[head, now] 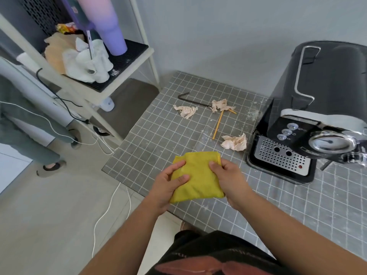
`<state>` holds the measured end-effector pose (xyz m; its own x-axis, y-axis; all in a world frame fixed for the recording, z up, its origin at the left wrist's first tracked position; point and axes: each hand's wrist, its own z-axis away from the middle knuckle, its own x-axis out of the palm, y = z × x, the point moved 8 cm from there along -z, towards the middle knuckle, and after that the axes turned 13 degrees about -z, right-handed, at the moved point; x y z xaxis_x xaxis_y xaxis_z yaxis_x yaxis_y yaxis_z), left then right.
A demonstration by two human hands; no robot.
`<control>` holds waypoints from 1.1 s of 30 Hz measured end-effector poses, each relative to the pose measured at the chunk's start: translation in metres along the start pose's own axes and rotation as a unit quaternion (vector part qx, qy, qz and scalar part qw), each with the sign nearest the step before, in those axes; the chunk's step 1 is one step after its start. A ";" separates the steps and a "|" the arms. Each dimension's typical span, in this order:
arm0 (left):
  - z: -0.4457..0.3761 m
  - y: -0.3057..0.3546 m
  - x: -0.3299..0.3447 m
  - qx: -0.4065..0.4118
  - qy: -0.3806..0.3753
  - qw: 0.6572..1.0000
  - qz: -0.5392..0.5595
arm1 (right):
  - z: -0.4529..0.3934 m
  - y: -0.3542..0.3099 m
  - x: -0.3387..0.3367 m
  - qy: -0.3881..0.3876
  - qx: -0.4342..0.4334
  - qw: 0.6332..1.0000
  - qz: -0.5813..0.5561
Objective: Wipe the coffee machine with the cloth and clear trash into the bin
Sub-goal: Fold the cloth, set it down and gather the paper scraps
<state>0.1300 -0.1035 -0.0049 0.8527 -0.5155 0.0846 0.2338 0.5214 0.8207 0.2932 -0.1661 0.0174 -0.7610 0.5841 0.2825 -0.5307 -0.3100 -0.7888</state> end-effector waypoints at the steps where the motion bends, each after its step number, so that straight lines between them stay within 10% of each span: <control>1: -0.004 0.003 -0.003 0.014 0.005 0.998 -0.056 | 0.000 0.003 -0.005 0.011 -0.010 1.000 0.028; 10: -0.023 0.075 0.062 0.144 -0.089 0.959 -0.225 | 0.038 -0.048 -0.052 0.105 -0.145 0.983 0.048; 20: 0.015 0.228 0.189 0.420 -0.151 0.850 -0.280 | 0.137 -0.222 -0.106 0.253 -0.430 0.853 0.155; 25: 0.011 0.195 0.206 0.452 -0.167 0.825 -0.295 | 0.127 -0.172 -0.143 0.255 -0.373 0.885 0.114; 29: -0.025 0.110 0.187 0.298 -0.206 0.882 -0.301 | 0.098 -0.086 -0.173 0.251 -0.255 0.932 0.063; 33: -0.058 0.031 0.170 0.190 -0.193 0.865 -0.423 | 0.061 -0.010 -0.198 0.266 -0.106 0.955 0.075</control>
<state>0.3088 -0.1357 0.0020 0.2147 -0.8306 -0.5139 0.4649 -0.3758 0.8016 0.4263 -0.3241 0.0027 -0.4951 0.8610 -0.1164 -0.2996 -0.2950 -0.9073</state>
